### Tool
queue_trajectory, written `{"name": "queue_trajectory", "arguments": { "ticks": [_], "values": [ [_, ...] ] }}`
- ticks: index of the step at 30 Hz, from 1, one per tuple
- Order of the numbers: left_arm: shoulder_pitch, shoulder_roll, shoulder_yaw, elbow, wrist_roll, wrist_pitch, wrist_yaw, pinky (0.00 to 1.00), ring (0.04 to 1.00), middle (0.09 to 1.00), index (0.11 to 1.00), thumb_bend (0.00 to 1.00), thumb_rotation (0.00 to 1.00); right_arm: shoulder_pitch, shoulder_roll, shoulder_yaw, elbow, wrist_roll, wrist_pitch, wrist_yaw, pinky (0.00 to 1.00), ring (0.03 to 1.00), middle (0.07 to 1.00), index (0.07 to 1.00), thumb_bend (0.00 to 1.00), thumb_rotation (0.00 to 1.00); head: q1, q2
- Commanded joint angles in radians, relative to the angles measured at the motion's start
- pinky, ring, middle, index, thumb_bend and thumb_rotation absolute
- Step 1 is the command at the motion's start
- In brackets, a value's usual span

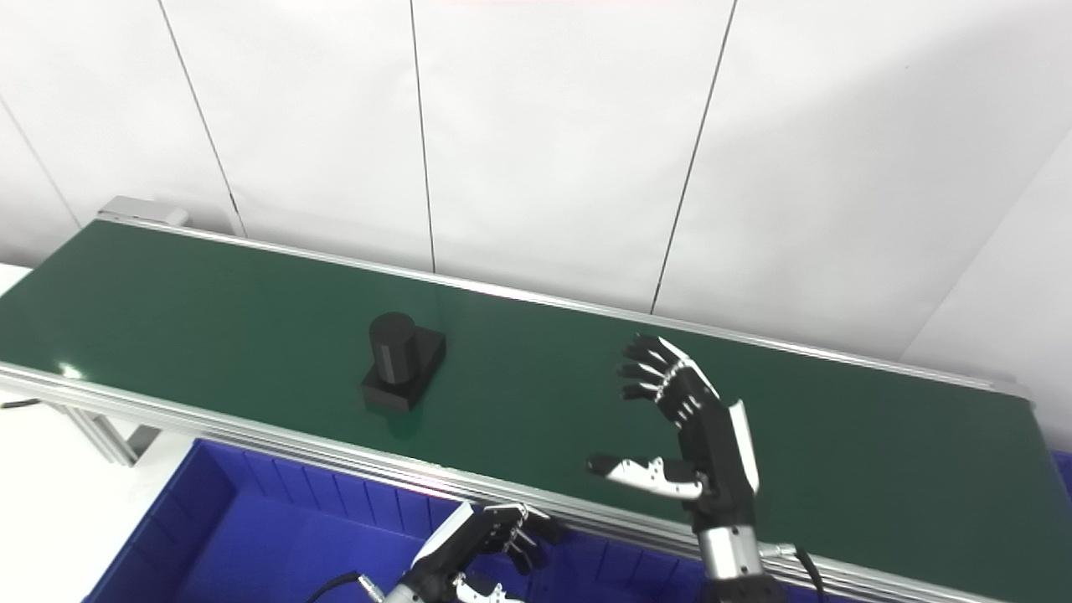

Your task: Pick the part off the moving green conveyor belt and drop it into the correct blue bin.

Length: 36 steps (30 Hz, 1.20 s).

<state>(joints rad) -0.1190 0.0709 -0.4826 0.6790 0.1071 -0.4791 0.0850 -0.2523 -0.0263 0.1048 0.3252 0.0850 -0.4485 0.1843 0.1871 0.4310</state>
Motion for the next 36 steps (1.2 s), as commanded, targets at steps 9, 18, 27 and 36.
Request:
{"name": "queue_trajectory", "arguments": {
  "ticks": [9, 18, 27, 36],
  "values": [
    [-0.02, -0.012, -0.011, 0.01, 0.011, 0.009, -0.001, 0.7, 0.741, 0.756, 0.742, 1.0, 0.26, -0.153, 0.044, -0.047, 0.169, -0.033, -0.021, -0.017, 0.59, 0.684, 0.781, 0.793, 0.95, 0.22, -0.016, -0.003],
    [-0.016, -0.013, -0.005, 0.006, -0.002, 0.009, -0.014, 0.7, 0.744, 0.753, 0.738, 1.0, 0.26, -0.216, 0.052, -0.048, 0.267, -0.072, -0.021, -0.054, 0.57, 0.655, 0.779, 0.78, 0.96, 0.22, -0.016, -0.002],
    [-0.011, -0.005, -0.011, -0.006, 0.002, 0.009, -0.011, 0.7, 0.742, 0.755, 0.741, 1.0, 0.27, -0.249, 0.053, -0.042, 0.315, -0.087, -0.021, -0.07, 0.58, 0.671, 0.793, 0.785, 0.94, 0.15, -0.021, 0.008],
    [0.0, -0.001, -0.01, -0.025, 0.001, 0.009, -0.012, 0.68, 0.732, 0.748, 0.738, 1.0, 0.27, -0.246, 0.06, -0.015, 0.33, -0.123, -0.021, -0.099, 0.57, 0.683, 0.792, 0.787, 0.95, 0.18, -0.024, 0.016]
  ]
}}
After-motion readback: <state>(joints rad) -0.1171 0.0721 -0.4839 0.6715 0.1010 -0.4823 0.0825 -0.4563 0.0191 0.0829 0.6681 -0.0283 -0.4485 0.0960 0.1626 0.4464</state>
